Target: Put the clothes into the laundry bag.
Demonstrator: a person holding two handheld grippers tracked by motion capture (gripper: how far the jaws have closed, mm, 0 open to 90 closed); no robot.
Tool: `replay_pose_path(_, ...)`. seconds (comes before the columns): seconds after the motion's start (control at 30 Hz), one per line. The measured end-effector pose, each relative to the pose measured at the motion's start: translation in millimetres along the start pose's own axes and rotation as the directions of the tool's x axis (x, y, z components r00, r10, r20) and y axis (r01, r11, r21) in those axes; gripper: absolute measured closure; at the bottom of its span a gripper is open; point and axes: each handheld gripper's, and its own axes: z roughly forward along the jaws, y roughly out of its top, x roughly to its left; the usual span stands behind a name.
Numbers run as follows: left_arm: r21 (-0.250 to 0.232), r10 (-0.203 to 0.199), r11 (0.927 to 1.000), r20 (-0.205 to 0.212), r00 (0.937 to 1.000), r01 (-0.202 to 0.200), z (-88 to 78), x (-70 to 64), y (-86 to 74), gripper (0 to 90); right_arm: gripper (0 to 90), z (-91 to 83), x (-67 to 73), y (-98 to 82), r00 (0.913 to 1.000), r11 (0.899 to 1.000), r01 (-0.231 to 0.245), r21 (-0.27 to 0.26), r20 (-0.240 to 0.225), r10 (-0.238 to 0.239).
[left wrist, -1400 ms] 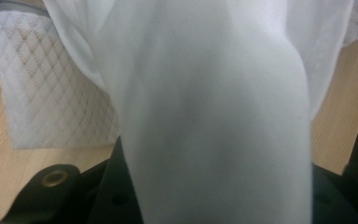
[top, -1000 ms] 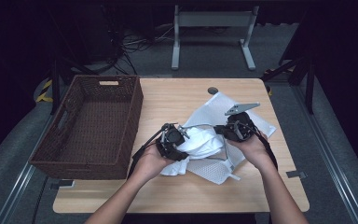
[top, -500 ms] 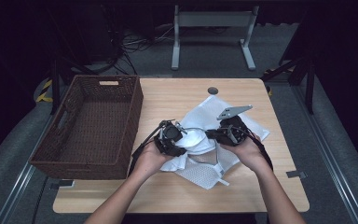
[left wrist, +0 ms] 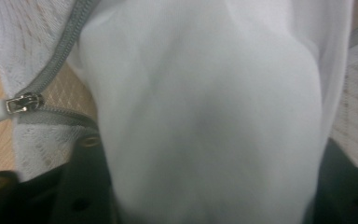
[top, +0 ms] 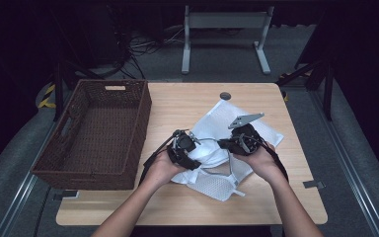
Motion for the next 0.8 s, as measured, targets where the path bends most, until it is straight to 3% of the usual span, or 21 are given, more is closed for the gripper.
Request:
replay_pose_path(0.1,-0.044,0.021,0.9988,-0.012,0.9997,-0.022,-10.7,-1.3,-1.9,26.7,88.1,-0.2,-1.3,-0.8,1.0000,1.000,-0.002,0.001,0.002,0.002)
replay_pose_path(0.4,-0.127,-0.004,0.9919,0.003,1.0000,0.005,-45.1,-1.2,-10.5,14.0,88.1,-0.6,-4.2,-2.4,0.9999,1.000,-0.010,0.001,0.005,0.010)
replay_pose_path(0.6,-0.119,-0.022,0.9927,-0.013,0.9997,0.020,-58.1,-4.7,-29.1,11.5,88.1,-1.2,-6.0,-3.4,0.9998,1.000,-0.018,0.002,0.007,0.018)
replay_pose_path(0.8,-0.098,-0.046,0.9941,0.000,0.9989,0.046,-50.1,-8.8,-52.4,10.3,88.1,-0.6,-5.4,-3.3,0.9999,1.000,-0.013,0.004,0.007,0.013)
